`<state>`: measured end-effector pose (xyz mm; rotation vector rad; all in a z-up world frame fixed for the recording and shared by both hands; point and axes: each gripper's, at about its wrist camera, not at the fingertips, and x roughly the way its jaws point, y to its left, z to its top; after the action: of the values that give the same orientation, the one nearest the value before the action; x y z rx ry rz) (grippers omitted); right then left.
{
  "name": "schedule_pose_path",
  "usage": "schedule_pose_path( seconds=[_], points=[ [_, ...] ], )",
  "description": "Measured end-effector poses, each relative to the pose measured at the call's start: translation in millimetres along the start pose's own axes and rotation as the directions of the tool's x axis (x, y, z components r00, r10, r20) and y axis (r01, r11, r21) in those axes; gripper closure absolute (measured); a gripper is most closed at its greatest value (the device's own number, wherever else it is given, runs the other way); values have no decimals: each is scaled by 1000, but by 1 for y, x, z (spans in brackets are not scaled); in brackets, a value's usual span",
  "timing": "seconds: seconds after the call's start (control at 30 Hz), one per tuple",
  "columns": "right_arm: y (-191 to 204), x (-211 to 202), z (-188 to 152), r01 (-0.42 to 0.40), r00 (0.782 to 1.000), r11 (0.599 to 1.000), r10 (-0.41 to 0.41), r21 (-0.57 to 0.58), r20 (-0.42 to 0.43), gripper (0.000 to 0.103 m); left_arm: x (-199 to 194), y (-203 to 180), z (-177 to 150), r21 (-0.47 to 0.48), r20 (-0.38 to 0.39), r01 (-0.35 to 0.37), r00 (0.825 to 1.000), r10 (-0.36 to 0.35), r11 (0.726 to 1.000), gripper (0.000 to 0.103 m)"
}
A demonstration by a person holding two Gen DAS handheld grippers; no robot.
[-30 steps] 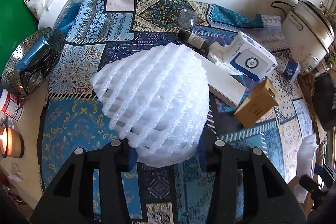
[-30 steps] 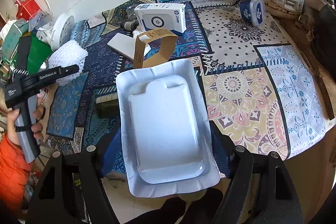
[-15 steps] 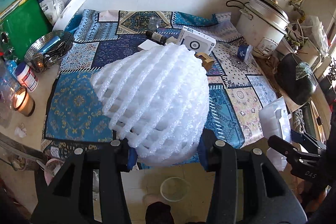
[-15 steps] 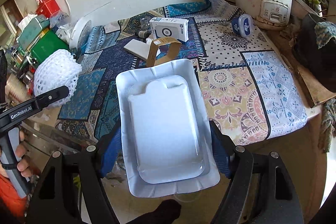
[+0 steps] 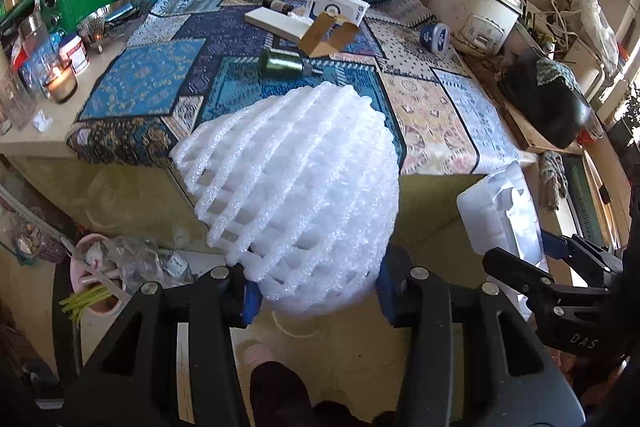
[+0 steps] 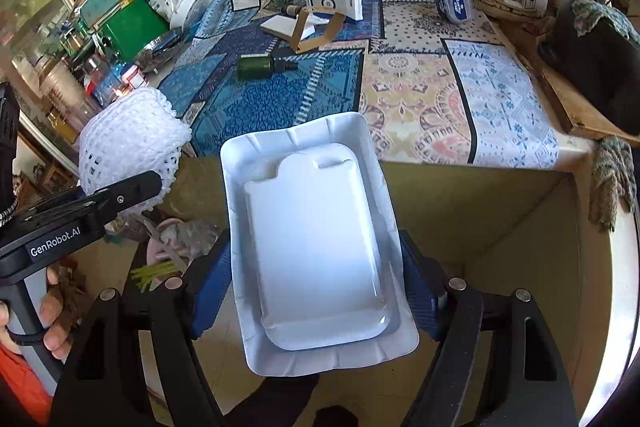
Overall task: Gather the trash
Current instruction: 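Lift the foam net and white tray off the counter toward the floor bin, then open the left tool over the bin while the right tool drops the tray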
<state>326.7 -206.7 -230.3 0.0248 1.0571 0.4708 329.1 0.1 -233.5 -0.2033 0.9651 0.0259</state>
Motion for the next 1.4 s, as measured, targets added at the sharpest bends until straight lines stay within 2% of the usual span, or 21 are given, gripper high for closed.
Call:
schedule_pose_path(
  seconds=[0.2, 0.4, 0.57, 0.77, 0.93, 1.07, 1.23, 1.4],
  points=[
    [-15, 32, -39, -11, 997, 1000, 13, 23, -81, 29, 38, 4, -51, -27, -108, -21, 994, 18, 999, 57],
    [-33, 101, -82, 3, 987, 997, 8, 72, -158, 29, 113, 35, -109, -47, -210, 6, 978, -16, 999, 56],
    [-46, 188, -132, 16, 975, 994, 8, 109, -220, 29, 198, 69, -163, -80, -269, 38, 961, -59, 996, 55],
    [-58, 320, -199, -1, 949, 992, 40, 125, -314, 29, 311, 117, -228, -131, -328, 67, 938, -108, 989, 55],
    [-68, 432, -246, 8, 916, 993, 41, 121, -399, 29, 407, 144, -275, -174, -388, 74, 911, -138, 982, 55],
    [-79, 500, -275, -2, 895, 993, 53, 115, -442, 29, 469, 153, -309, -216, -425, 102, 885, -188, 971, 55],
    [-84, 545, -294, -12, 882, 999, 24, 30, -471, 26, 521, 159, -337, -250, -458, 129, 857, -235, 960, 54],
    [-88, 562, -306, -40, 870, 999, 38, 6, -492, 26, 544, 152, -346, -221, -467, 128, 856, -220, 967, 54]
  ],
)
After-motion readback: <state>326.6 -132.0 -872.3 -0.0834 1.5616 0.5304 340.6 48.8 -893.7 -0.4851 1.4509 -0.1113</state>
